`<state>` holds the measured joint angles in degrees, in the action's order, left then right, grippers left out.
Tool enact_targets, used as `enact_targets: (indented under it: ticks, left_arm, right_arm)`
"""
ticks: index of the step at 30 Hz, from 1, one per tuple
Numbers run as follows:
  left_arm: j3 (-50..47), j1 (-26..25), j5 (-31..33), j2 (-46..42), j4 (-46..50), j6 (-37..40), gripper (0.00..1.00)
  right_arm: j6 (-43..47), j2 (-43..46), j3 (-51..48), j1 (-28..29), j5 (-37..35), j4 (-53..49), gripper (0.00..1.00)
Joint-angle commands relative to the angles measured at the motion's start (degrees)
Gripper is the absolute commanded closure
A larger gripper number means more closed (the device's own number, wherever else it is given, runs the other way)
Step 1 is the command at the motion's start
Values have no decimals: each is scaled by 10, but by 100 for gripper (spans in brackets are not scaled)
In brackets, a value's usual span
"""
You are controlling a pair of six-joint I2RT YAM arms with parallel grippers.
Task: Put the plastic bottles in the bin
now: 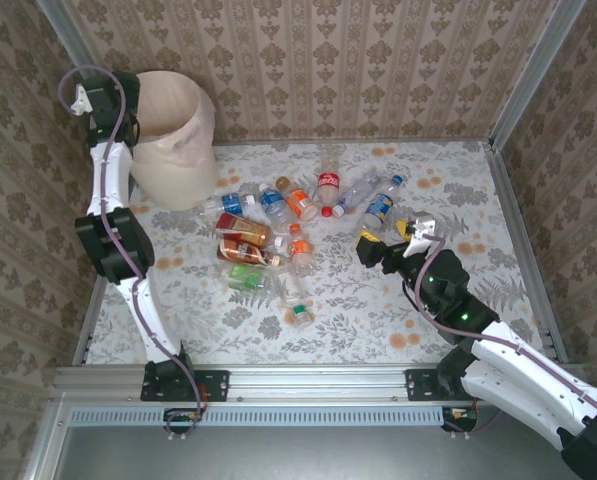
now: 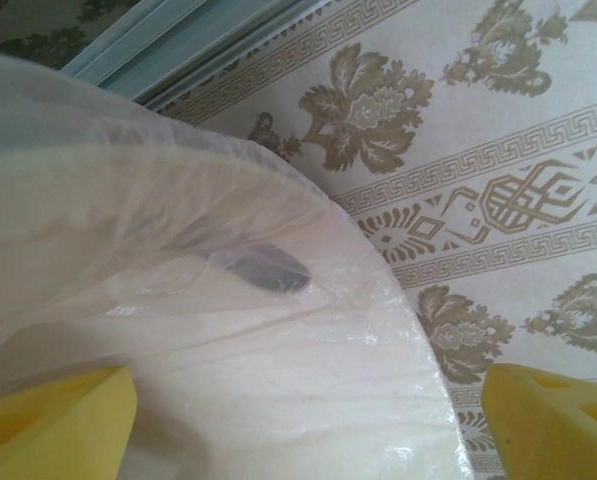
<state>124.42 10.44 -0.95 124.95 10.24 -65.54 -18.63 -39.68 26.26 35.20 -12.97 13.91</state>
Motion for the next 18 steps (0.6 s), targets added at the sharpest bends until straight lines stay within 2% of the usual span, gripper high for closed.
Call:
enact_targets:
  ticks: [1, 5, 11, 18]
  left_arm:
    - [-3, -7, 25, -53, 14, 27, 5]
    - [-25, -12, 48, -88, 24, 59, 0]
    - [-61, -29, 57, -151, 36, 130, 0]
    - [-177, -75, 53, -270, 15, 227, 0]
  right_arm:
    - [-9, 8, -9, 0, -14, 1, 0]
    - [-10, 7, -13, 0, -16, 2, 0]
    - [-11, 3, -17, -2, -19, 11, 0]
    - [-19, -23, -21, -6, -17, 28, 0]
